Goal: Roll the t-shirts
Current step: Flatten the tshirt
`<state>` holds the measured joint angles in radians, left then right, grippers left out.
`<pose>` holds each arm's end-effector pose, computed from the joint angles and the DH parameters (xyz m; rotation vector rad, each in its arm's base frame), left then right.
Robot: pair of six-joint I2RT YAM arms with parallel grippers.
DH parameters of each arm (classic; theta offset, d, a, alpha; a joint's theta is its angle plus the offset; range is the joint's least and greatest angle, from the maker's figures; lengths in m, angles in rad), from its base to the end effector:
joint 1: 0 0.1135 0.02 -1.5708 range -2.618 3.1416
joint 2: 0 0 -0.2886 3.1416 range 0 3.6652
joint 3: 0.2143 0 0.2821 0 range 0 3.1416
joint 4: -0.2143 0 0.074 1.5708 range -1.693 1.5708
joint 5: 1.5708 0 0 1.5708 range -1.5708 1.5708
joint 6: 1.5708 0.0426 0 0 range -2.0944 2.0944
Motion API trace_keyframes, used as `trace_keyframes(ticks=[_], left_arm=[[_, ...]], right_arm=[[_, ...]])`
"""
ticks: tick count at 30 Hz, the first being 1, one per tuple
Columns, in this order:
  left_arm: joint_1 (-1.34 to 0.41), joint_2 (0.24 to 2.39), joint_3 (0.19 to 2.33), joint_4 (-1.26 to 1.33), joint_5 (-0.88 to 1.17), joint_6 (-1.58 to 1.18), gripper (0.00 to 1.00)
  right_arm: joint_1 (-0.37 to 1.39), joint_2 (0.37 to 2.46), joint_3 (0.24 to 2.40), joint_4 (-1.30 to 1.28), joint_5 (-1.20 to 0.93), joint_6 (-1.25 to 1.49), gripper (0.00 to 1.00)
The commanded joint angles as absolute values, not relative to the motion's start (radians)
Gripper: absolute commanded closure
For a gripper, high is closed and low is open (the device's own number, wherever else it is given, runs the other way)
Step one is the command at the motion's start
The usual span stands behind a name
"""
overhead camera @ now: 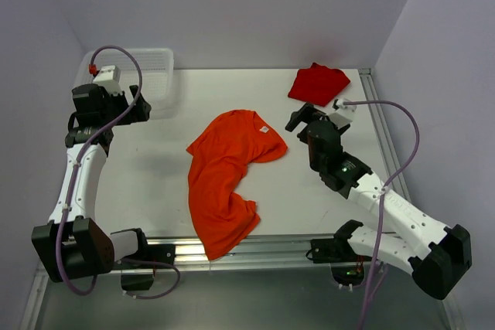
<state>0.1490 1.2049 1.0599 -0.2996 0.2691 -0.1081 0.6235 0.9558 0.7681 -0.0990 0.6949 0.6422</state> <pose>0.3004 0.0336 0.3530 -0.0869 2.0048 -0.2448 0.2090 0.1167 0.3265 0.4860 1.7303 0.2606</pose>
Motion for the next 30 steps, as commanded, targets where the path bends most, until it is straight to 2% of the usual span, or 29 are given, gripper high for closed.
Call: trace_keyframes(ticks=[1,8,18,21,23,30], left_arm=[[0.152,1.18,1.095,-0.302,0.302,-0.092,0.01],[0.152,1.181,1.095,-0.313,0.342,-0.077,0.01],[0.152,1.241,1.135,-0.377,0.37,-0.064,0.03],[0.152,1.252,1.14,-0.397,0.377,-0.054,0.05],[0.149,1.253,1.131,-0.405,0.383,-0.048,0.05],[0.146,1.259,1.111,-0.423,0.408,-0.034,0.05]], right_arm=[[0.621,0.982,0.828,-0.115,0.695,0.621,0.0],[0.609,1.12,0.908,-0.144,0.56,0.538,0.02],[0.575,1.555,1.101,-0.219,0.396,0.517,0.26],[0.551,1.646,1.152,-0.264,0.384,0.552,0.3],[0.535,1.667,1.152,-0.273,0.365,0.581,0.34],[0.477,1.677,1.072,-0.279,0.338,0.65,0.33]])
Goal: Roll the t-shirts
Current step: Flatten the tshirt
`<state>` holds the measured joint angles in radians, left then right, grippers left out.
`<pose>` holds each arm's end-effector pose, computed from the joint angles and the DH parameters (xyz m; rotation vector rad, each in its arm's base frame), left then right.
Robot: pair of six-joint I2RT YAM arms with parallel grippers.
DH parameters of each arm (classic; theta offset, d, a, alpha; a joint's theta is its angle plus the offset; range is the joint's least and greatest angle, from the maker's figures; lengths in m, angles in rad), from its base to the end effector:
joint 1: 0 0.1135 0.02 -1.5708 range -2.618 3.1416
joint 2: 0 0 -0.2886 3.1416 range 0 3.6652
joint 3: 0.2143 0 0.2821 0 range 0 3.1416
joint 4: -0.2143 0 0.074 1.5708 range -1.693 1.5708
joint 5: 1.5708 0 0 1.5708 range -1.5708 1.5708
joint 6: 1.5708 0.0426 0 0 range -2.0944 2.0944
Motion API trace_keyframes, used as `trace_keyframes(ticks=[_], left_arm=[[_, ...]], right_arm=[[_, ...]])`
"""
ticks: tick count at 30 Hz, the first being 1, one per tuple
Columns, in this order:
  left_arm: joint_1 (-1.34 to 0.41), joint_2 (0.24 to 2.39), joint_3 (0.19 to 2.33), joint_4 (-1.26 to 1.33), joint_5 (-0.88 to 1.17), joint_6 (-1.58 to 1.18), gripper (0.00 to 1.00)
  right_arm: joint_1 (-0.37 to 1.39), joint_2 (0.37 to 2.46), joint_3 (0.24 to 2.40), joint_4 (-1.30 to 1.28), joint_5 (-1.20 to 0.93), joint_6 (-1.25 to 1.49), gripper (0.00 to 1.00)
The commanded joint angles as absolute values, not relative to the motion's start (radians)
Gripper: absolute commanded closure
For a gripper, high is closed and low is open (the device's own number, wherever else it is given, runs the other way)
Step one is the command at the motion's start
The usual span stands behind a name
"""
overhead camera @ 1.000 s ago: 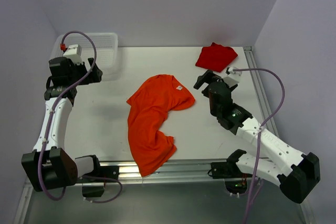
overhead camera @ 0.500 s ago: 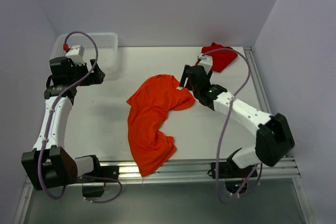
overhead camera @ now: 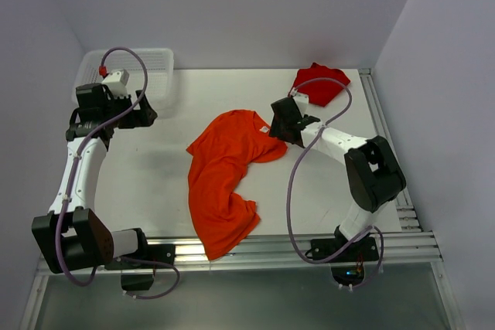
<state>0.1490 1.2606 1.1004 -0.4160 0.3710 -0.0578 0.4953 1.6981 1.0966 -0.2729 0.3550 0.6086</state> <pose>0.3078 0.0306 0.3416 -0.0040 2.1223 -0.3436 0.3510 0.1728 0.2058 0.2883 2.3579 0.0891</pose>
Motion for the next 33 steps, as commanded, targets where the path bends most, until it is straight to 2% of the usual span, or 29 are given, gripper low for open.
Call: trace_keyframes(ticks=[1,12,23,29,33], left_arm=[[0.146,1.262,1.111,-0.426,0.411,-0.032,0.05],[0.11,1.273,1.109,-0.454,0.403,-0.012,0.06],[0.081,1.284,1.114,-0.479,0.39,-0.011,0.07],[0.051,1.292,1.12,-0.514,0.39,0.038,0.07],[0.009,1.322,1.129,-0.555,0.373,0.077,0.08]], right_arm=[[0.471,1.674,1.051,-0.272,0.322,0.653,0.33],[0.465,1.557,0.884,-0.196,0.29,0.729,0.33],[0.456,1.6,0.887,-0.166,0.262,0.732,0.36],[0.442,1.646,0.917,-0.156,0.232,0.727,0.43],[0.434,1.67,0.925,-0.146,0.207,0.729,0.57]])
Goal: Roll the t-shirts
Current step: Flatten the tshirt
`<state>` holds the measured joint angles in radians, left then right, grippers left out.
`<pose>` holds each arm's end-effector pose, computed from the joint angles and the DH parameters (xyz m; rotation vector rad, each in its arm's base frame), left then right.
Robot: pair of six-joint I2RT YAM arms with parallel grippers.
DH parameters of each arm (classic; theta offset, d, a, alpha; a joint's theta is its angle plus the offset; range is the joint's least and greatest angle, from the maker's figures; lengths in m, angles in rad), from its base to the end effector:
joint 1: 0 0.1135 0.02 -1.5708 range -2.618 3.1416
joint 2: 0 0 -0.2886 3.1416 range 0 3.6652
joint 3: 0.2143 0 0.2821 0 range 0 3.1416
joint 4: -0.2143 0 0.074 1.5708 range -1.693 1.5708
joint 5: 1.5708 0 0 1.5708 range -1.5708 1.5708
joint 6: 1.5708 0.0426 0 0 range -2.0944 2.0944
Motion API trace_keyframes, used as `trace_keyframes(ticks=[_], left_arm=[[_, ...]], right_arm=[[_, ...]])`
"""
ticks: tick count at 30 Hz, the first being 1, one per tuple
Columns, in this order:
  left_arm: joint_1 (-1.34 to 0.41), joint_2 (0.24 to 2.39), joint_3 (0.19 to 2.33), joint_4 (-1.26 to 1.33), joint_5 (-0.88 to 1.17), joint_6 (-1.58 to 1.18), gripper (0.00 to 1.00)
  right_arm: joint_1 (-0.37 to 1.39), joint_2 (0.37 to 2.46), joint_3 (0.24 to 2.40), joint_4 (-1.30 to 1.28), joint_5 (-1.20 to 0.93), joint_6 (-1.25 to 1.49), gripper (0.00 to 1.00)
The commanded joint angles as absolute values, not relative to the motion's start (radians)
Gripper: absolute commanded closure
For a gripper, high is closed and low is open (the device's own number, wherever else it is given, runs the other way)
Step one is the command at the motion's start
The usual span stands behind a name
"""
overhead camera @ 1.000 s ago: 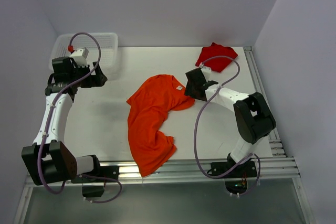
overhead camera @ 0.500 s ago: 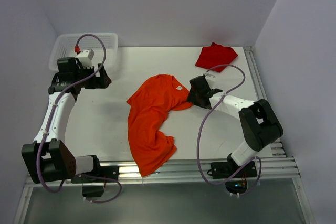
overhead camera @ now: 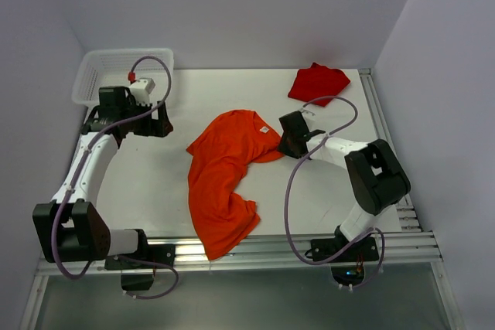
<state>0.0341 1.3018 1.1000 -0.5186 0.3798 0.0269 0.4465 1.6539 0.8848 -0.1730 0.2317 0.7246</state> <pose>0.3111 -0.0052 0.3203 0.1880 2.2531 -0.4017 0.3214 0.1430 0.1591 0.4379 2.4498 0.2057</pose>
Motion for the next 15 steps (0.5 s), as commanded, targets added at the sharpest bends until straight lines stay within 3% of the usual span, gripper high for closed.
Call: trace_keyframes(ticks=[1,8,15], left_arm=[[-0.02,1.347,1.131,-0.567,0.37,0.083,0.08],[-0.074,1.5,1.147,-0.584,0.382,0.101,0.17],[-0.144,1.701,1.207,-0.565,0.377,0.077,0.38]], right_arm=[[0.431,1.674,0.925,-0.138,0.199,0.729,0.6],[0.426,1.651,0.945,-0.163,0.207,0.73,0.92],[0.422,1.497,1.002,-0.27,0.252,0.71,0.96]])
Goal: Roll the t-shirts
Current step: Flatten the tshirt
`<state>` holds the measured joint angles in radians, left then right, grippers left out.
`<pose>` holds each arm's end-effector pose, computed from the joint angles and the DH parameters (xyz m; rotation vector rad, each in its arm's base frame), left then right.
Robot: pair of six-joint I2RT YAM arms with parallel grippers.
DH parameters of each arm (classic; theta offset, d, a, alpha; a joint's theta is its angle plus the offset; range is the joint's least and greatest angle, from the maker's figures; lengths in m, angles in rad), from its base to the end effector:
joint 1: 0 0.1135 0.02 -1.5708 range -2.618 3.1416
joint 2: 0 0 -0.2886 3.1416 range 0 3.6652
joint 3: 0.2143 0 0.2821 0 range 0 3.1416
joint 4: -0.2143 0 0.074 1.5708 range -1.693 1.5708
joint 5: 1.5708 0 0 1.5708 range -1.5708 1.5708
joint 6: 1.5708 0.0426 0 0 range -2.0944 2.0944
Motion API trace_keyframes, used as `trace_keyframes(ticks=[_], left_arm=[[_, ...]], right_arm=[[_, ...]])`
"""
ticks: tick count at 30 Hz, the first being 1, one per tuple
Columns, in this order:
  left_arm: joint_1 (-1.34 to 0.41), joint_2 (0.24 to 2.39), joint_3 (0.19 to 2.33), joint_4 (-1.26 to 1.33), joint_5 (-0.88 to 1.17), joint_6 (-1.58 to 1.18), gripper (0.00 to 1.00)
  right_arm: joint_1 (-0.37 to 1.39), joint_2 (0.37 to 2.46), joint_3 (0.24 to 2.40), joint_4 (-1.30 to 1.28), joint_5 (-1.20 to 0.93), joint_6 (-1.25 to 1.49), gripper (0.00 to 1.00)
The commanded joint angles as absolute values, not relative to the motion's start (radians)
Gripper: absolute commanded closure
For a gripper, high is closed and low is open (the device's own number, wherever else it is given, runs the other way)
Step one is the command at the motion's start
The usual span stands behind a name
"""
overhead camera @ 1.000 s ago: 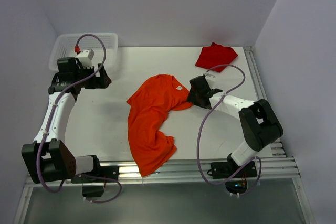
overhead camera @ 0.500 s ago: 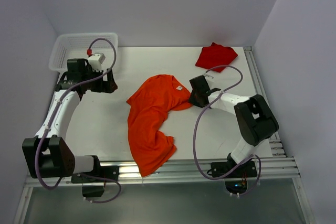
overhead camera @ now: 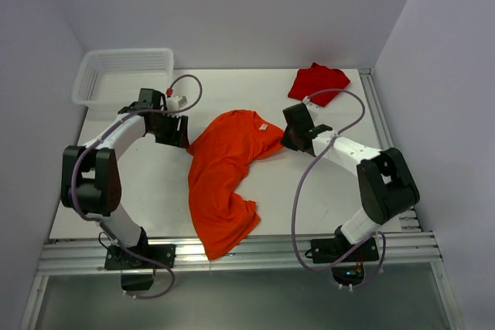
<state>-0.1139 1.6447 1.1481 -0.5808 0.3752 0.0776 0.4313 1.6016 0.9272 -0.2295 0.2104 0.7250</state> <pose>0.3619 -0.0571 0.2226 0.3740 2.5881 -0.5077 0.3246 0.1396 0.1858 0.4493 2.4219 0.2483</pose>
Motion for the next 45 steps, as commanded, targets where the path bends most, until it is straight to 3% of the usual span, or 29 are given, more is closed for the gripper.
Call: trace_keyframes(ticks=[1,9,19,23,28,30,44,45], left_arm=[[-0.147,1.722,1.224,-0.561,0.37,0.071,0.39],[-0.187,1.902,1.296,-0.526,0.322,0.037,0.51],[-0.215,1.999,1.377,-0.502,0.318,0.028,0.51],[-0.229,2.029,1.382,-0.511,0.296,0.031,0.58],[-0.248,2.057,1.378,-0.512,0.273,0.031,0.82],[-0.255,2.059,1.381,-0.517,0.275,0.034,0.99],[-0.253,1.944,1.466,-0.613,0.273,0.083,1.0],[-0.255,1.947,1.466,-0.62,0.276,0.084,0.95]], right_arm=[[0.422,1.471,1.008,-0.281,0.256,0.707,0.96],[0.422,1.427,1.052,-0.342,0.265,0.686,0.98],[0.42,1.416,1.065,-0.364,0.278,0.673,0.98],[0.422,1.417,1.066,-0.364,0.281,0.672,0.98],[0.42,1.419,1.065,-0.364,0.282,0.669,0.98],[0.419,1.419,1.066,-0.367,0.282,0.667,0.98],[0.411,1.397,1.101,-0.41,0.305,0.647,0.99],[0.41,1.394,1.1,-0.408,0.304,0.647,0.99]])
